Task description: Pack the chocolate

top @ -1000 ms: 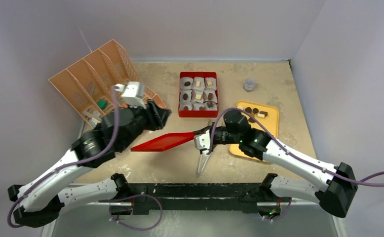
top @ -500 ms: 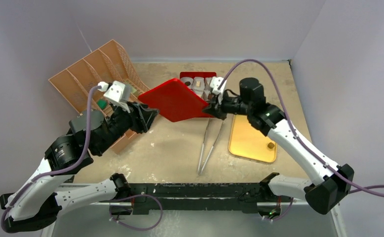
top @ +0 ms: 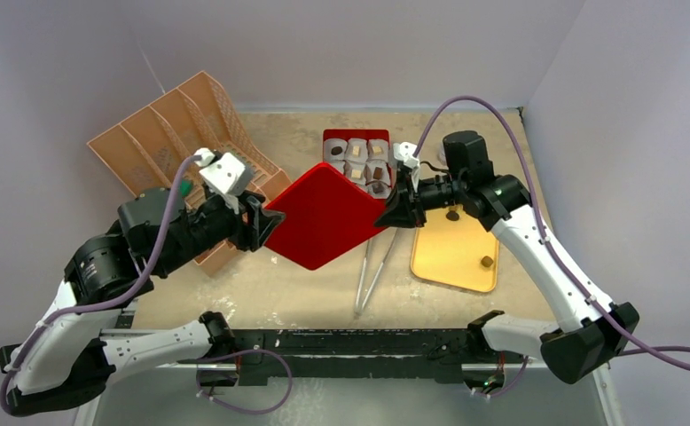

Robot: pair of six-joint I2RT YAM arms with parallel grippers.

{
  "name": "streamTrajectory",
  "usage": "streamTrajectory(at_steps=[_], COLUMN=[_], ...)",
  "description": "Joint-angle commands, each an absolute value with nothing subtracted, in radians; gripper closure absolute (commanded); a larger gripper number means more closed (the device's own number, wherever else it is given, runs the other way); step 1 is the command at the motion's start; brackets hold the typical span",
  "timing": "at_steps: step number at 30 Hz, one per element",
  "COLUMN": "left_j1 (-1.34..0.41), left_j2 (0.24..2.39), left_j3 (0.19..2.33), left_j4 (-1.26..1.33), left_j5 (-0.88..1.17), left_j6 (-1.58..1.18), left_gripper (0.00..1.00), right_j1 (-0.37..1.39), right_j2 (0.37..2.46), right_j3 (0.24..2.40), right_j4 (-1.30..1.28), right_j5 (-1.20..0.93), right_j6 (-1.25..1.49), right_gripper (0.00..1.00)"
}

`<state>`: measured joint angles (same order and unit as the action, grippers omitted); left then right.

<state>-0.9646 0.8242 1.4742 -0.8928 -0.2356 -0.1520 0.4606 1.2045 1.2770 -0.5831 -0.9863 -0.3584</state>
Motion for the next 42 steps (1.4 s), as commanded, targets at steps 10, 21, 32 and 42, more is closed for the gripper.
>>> streamTrajectory(at_steps=[10,21,32,42], left_j1=[-0.967,-0.967,-0.966,-0.967], left_j2=[0.878,0.930,0.884,0.848], left_j3=[1.460,1.446,1.406,1.301], left_j4=[-1.011,-1.010,-0.861,-0.575], left_j5=[-0.102,-0.045,-0.013,0.025], left_j6=[-0.176,-0.129,-0.148,-0.253], left_gripper=[0.47,0.53,1.00,1.00], right_j1=[0.458,0.457,0.457,0.457], right_j2=[1.046,1.051,0.963,0.855], right_j3=[1.218,1.240,1.098,0.919], right_j4=[-0.581,-0.638,-0.260,0.210], right_j5=[-1.196,-1.209,-0.964,-0.504], right_j6=[-0.550,-0.664,-0.385,0.139], right_gripper=[1.00,1.00,0.79,0.29])
